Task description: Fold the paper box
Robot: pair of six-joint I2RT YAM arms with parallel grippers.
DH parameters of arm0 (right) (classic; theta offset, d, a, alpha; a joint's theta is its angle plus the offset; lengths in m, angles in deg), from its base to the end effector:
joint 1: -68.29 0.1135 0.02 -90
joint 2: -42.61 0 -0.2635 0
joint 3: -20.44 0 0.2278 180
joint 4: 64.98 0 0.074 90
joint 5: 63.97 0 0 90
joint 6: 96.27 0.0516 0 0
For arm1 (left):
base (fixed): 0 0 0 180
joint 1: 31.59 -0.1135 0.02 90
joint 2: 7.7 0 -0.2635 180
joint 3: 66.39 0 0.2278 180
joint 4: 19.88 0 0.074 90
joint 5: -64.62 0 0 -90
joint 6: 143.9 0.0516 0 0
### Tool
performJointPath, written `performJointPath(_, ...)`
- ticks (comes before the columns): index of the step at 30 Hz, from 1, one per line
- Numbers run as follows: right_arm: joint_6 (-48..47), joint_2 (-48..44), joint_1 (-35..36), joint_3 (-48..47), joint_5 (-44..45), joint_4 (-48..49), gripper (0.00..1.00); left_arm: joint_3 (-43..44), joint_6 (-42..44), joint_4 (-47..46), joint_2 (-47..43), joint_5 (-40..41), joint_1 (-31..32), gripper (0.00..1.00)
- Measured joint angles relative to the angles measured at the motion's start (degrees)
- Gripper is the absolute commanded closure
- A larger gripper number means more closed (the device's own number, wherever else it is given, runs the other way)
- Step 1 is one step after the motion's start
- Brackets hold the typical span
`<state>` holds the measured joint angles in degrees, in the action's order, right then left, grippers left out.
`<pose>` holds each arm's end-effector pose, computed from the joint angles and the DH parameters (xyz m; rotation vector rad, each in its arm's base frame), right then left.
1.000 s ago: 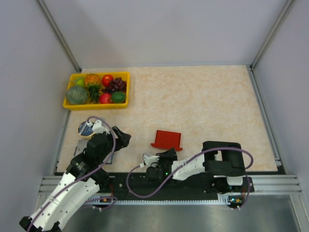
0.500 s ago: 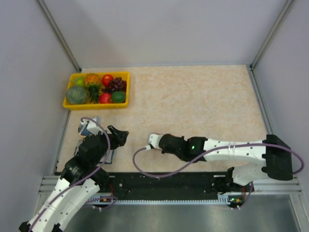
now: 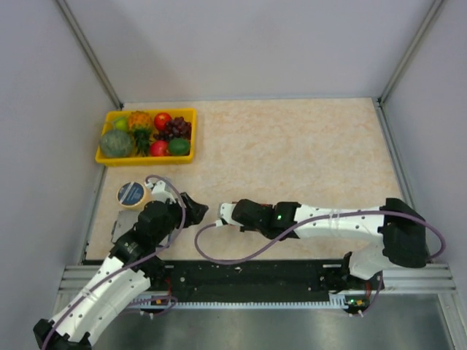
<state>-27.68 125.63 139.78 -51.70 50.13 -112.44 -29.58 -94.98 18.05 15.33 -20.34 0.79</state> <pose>0.1074 0.2543 0.2290 -1.6837 1.8064 -0.1809 0.0980 -0.0568 0.2195 -0.2155 2.0562 -0.7274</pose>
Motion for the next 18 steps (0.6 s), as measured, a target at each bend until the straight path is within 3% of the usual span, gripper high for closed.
performJointPath(7,0.76,9.29,8.35,0.13,12.28,3.15,1.0,-3.76,-2.25,-7.17,5.42,-5.35,-0.04,0.2)
performJointPath(18,3.45,16.24,11.13,6.86,18.84,15.74,0.98,1.2,3.48,-19.98,38.47,-13.75,-0.04,0.35)
